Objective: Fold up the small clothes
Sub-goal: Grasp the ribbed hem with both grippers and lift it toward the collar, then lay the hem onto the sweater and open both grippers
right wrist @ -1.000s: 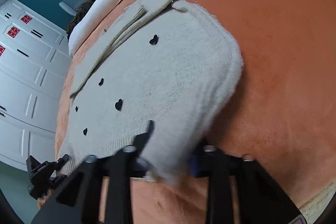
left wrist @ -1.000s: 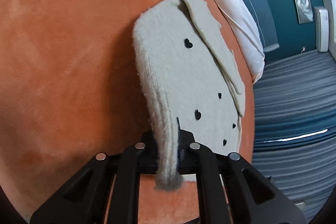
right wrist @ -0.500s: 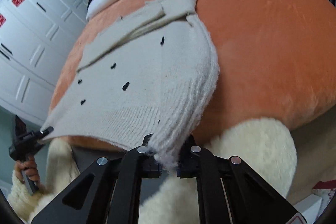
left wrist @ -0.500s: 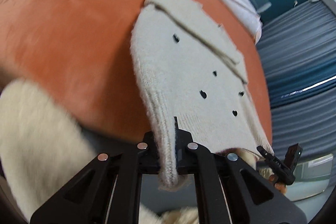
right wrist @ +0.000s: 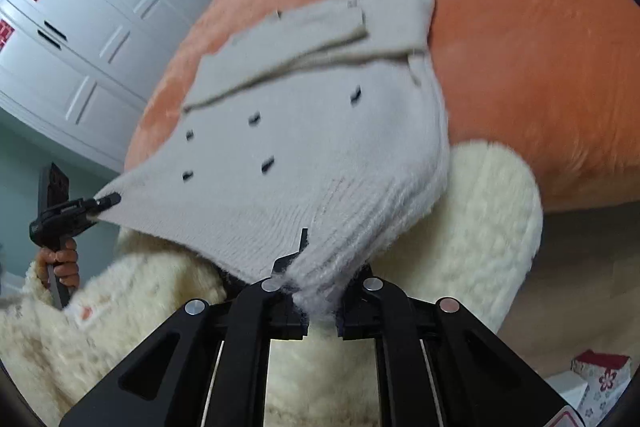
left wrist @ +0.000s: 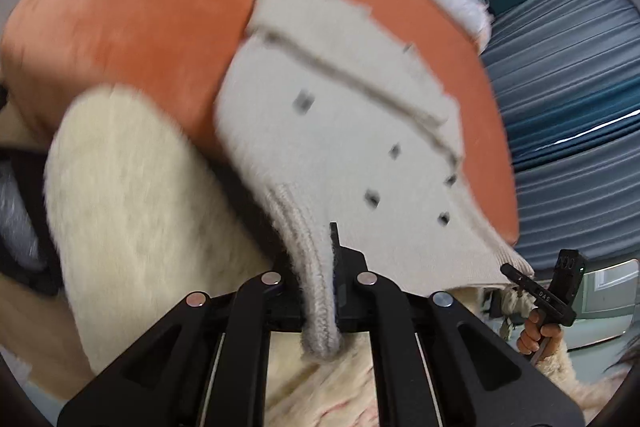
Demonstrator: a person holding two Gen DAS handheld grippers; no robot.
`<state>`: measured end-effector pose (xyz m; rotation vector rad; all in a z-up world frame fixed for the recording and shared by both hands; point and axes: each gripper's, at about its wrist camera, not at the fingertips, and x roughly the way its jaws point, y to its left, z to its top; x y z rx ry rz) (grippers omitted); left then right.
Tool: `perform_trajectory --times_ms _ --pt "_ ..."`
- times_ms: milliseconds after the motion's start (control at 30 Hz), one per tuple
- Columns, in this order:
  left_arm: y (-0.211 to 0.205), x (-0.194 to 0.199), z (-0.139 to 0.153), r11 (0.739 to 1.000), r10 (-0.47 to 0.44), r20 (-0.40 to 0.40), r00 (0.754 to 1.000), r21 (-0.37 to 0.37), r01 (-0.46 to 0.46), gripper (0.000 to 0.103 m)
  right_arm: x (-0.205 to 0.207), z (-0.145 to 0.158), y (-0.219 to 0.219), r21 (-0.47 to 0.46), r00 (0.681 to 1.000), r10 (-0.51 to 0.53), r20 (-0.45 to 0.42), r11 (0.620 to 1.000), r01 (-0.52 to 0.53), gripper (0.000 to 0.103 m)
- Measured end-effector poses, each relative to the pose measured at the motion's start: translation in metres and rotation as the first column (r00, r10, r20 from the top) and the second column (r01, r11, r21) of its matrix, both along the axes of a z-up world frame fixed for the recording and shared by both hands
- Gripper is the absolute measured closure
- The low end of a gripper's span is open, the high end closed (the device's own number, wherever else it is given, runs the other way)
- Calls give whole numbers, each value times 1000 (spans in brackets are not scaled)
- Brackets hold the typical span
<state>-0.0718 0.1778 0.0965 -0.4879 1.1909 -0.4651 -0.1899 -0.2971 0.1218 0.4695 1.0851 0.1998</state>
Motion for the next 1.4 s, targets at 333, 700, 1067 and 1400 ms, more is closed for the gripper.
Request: perform_trajectory --times_ms 333,700,1067,1400 --pt "-20 41 -1 997 -18 72 997 80 12 97 69 -35 1 42 997 -71 11 997 70 95" --pt "5 -1 -27 998 35 -83 996 58 -30 97 11 -15 12 41 993 82 -88 996 -79 95" --pt "-43 187 -12 979 158 226 961 94 -183 49 193 -30 -37 40 905 -364 220 930 365 69" --pt "-30 188 -45 978 123 223 967 140 -156 22 178 -66 -27 -123 903 -375 209 906 405 45"
